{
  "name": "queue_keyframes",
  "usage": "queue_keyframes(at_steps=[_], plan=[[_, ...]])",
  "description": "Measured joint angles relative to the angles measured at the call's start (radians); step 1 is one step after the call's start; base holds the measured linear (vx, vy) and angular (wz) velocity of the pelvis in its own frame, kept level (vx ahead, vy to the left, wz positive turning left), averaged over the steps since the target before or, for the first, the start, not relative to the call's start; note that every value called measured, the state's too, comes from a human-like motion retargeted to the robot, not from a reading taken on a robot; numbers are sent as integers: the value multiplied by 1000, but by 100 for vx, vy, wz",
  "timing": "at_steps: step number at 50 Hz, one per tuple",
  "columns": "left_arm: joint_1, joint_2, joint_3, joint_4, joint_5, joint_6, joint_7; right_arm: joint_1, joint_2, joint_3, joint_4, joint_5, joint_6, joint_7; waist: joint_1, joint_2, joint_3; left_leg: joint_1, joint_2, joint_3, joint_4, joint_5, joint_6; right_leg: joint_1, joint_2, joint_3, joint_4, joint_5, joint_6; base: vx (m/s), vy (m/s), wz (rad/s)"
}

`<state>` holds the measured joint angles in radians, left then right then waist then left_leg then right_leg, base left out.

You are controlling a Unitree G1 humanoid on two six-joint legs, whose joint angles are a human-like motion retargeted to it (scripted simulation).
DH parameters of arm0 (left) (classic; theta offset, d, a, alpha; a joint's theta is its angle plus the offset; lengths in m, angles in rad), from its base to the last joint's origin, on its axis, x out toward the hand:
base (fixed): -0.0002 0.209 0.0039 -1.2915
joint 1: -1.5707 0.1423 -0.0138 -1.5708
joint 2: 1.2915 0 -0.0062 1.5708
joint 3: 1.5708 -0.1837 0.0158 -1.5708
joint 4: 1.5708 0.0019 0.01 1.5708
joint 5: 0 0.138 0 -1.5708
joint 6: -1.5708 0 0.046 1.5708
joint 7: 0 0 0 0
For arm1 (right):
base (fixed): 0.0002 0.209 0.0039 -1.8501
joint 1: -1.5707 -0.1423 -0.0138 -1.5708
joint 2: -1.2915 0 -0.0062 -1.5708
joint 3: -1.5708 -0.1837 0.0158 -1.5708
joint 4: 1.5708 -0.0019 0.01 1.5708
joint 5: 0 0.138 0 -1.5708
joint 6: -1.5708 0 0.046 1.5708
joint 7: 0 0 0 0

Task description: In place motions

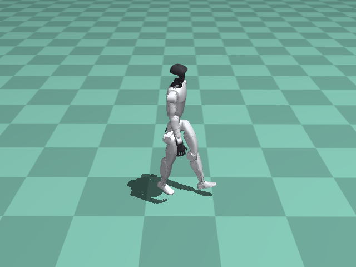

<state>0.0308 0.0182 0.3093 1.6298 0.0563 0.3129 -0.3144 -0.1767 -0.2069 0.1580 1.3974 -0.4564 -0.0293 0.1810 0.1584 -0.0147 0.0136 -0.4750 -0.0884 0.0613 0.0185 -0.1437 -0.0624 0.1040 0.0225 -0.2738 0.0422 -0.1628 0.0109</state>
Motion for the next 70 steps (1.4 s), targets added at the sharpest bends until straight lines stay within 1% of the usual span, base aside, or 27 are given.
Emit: queue_keyframes(at_steps=[2,5,6,7,10,13,15,17,20,25,30,33,35,37,38,42,43,45,47,48,50,53,57,63,66,68,70], plan=[[19,1,18,4,18,0,4,-4,6,29,-4,-32,-7,21,-9,-6,-5,10,38,50,-72,-22,-37,39,-3,1,29,-43,13,68,45,-25],[41,-1,42,23,42,14,0,13,17,55,0,-77,0,44,-29,13,-23,51,52,122,21,74,19,93,20,-3,91,-72,24,74,53,-8],[40,0,52,31,49,24,-8,26,22,58,3,-91,2,46,-31,17,-37,52,47,56,38,114,15,107,21,-10,104,-50,29,68,49,-12],[39,1,64,38,56,37,-17,41,28,60,10,-102,2,46,-33,16,-53,52,47,10,60,134,11,117,17,-17,126,-12,35,71,51,-7],[33,-3,84,34,67,77,-49,92,46,56,71,-100,-10,17,-6,-3,-74,109,57,17,125,50,35,117,-31,-26,297,234,41,73,53,-27],[2,-6,49,16,24,43,-58,90,50,43,145,-75,-5,-74,-6,34,-41,219,81,-12,134,-37,58,51,-91,-130,599,427,-29,54,46,-11],[-19,-5,24,6,3,-2,-40,81,50,44,169,-81,17,-167,-2,56,-35,276,99,6,128,-85,71,-43,-96,-122,779,390,-67,50,48,-138],[-53,8,-9,5,-13,-13,8,82,50,44,159,-92,48,-233,115,40,-12,316,100,158,116,-98,106,-163,-166,-46,926,315,-136,51,52,-213],[-114,36,-78,5,5,10,57,95,44,23,134,-83,40,-244,-111,101,-20,375,97,-31,108,-145,107,-219,-86,-213,857,298,-109,33,39,242],[-203,68,-144,-53,72,31,19,128,39,-11,110,-24,-7,-214,-200,64,-11,481,9,-87,51,-175,140,-384,14,-108,499,310,-50,48,35,106],[-265,72,-169,-135,78,17,11,156,48,-49,152,13,-7,-215,-277,9,-11,600,-82,-158,29,-231,167,-461,-34,-59,47,331,-105,66,31,113],[-276,52,-188,-167,64,-6,15,174,44,-72,192,16,4,-198,-278,17,-2,660,-80,-184,55,-272,169,-471,-37,2,-45,287,-56,76,29,82],[-270,38,-192,-180,59,-14,6,179,39,-82,222,10,22,-177,-280,19,-3,688,-86,-198,84,-283,172,-454,-45,5,-10,333,-87,87,27,73],[-242,25,-183,-186,67,-19,-14,179,36,-89,250,-8,58,-134,-290,22,-27,706,-90,-201,112,-254,171,-438,-74,-52,20,420,-88,83,19,69],[-223,22,-175,-182,73,-24,-29,177,35,-93,260,-22,82,-102,-293,25,-48,705,-86,-187,126,-225,164,-439,-68,-10,44,428,-79,91,16,54],[-123,3,-144,-124,88,-30,-44,183,29,-111,264,-65,120,34,-328,60,-110,609,-31,-112,344,18,105,-406,-69,16,117,287,-26,95,18,82],[-109,0,-144,-104,82,-25,-35,180,28,-121,252,-61,109,38,-339,56,-96,562,-25,-97,452,92,93,-365,-80,-4,106,261,-19,71,20,215],[-101,11,-149,-59,70,-16,-31,172,27,-123,214,-37,89,-2,-496,54,-52,430,-44,-186,717,208,78,-233,-126,-247,33,232,-19,58,18,391],[-94,23,-145,-35,73,9,-28,164,17,-87,183,-13,66,-68,-569,31,-27,322,-66,-170,869,148,109,-151,-163,-333,7,199,10,62,15,228],[-87,23,-136,-33,80,24,-20,156,9,-61,177,-10,57,-99,-510,19,-18,285,-20,-47,901,98,140,-153,-176,-282,31,181,21,66,15,-193],[-73,22,-122,-39,83,32,1,126,-12,-32,177,-34,48,-133,-214,-35,-1,246,59,288,904,32,140,-199,-178,-50,89,141,16,45,21,-451],[-50,27,-120,-50,60,0,7,88,-40,-24,161,-76,40,-114,-157,-41,15,82,0,285,861,17,89,-168,-168,-83,60,122,12,36,27,-70],[-25,25,-78,-50,43,2,-3,38,-79,-4,139,-83,32,-59,-56,-15,41,-37,-51,205,564,26,-8,-108,-116,-67,35,82,20,42,30,-45],[34,19,-1,-9,24,-2,-14,-21,-88,-6,111,-72,34,-49,21,27,35,-32,56,207,20,-11,-56,32,-34,-80,-3,-2,50,51,35,-42],[77,26,42,31,37,6,-25,-16,-58,7,95,-58,29,-46,20,8,11,30,74,237,-25,-15,-11,91,-47,-56,25,-43,67,69,44,-34],[94,40,78,64,60,33,-33,8,-30,8,70,-49,21,-29,12,0,-28,56,83,279,-7,74,9,112,-49,-51,59,-33,72,73,48,-18],[105,51,96,70,67,75,-36,55,-2,-8,39,-42,2,-4,-15,-3,-78,61,72,239,19,147,4,134,-47,-73,90,38,86,78,62,54]])
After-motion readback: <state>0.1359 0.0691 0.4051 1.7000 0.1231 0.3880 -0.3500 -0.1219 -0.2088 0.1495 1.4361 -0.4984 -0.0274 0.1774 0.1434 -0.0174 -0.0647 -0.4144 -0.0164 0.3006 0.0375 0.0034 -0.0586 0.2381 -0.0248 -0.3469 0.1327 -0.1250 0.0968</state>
